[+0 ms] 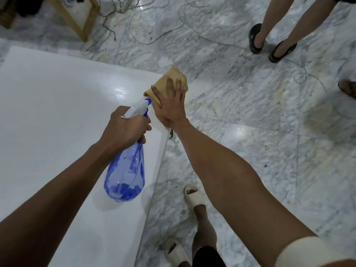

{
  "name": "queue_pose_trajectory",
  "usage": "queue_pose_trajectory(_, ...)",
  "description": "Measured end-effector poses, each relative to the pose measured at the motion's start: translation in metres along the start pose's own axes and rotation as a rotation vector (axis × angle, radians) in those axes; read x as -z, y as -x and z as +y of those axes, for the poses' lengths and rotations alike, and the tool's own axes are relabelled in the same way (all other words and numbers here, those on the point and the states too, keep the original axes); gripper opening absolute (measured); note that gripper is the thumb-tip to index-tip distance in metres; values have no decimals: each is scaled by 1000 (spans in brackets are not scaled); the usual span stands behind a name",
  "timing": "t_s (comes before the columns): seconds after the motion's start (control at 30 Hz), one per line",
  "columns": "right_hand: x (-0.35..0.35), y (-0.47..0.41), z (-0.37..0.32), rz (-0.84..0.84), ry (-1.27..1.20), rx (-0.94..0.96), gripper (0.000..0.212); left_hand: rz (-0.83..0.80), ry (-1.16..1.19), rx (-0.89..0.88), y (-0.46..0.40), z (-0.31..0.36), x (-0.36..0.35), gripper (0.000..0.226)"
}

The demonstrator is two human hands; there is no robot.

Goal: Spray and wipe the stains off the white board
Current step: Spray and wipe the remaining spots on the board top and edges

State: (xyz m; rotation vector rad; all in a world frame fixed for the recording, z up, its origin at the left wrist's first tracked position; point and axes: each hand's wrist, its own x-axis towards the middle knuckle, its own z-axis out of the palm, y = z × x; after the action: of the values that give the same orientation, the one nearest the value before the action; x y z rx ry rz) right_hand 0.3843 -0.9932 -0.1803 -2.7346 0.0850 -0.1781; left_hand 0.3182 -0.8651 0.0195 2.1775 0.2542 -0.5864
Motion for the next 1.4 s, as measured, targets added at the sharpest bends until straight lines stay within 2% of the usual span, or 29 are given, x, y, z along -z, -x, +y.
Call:
queue_pose_trajectory(0.1,3,15,-8,-27,-15,-2,54,9,-35,-17,8,-6,-5,17)
queue_pose_trajectory(0.3,-1,58,-30,4,-40,-17,55,25,-87,-36,37,-28,-3,19)
queue_pose_trajectory(0.5,0,104,-57,12,-66,-42,65,28,-138,-58,78,-60,3,20)
queue_pose_trajectory(0.77,-12,184,-92,-18,-69,-33,51,36,-139,-68,146,-106,2,23)
queue_pose_trajectory(0.87,-20,219,-107,-14,-59,-27,51,54,-136,-68,176,-127,4,45)
queue_pose_trajectory(0.93,-23,242,-118,-25,-48,-30,52,48,-131,-72,196,-143,5,49)
queue_pose_trajectory(1.0,-25,263,-129,-26,-36,-36,53,35,-152,-48,217,-161,7,40)
queue_pose_trajectory(1.1,-30,293,-146,10,-71,-41,52,26,-192,-44,242,-189,11,13)
queue_pose_trajectory(1.4,-33,374,-183,2,-53,-24,54,91,-198,8,297,-256,27,18)
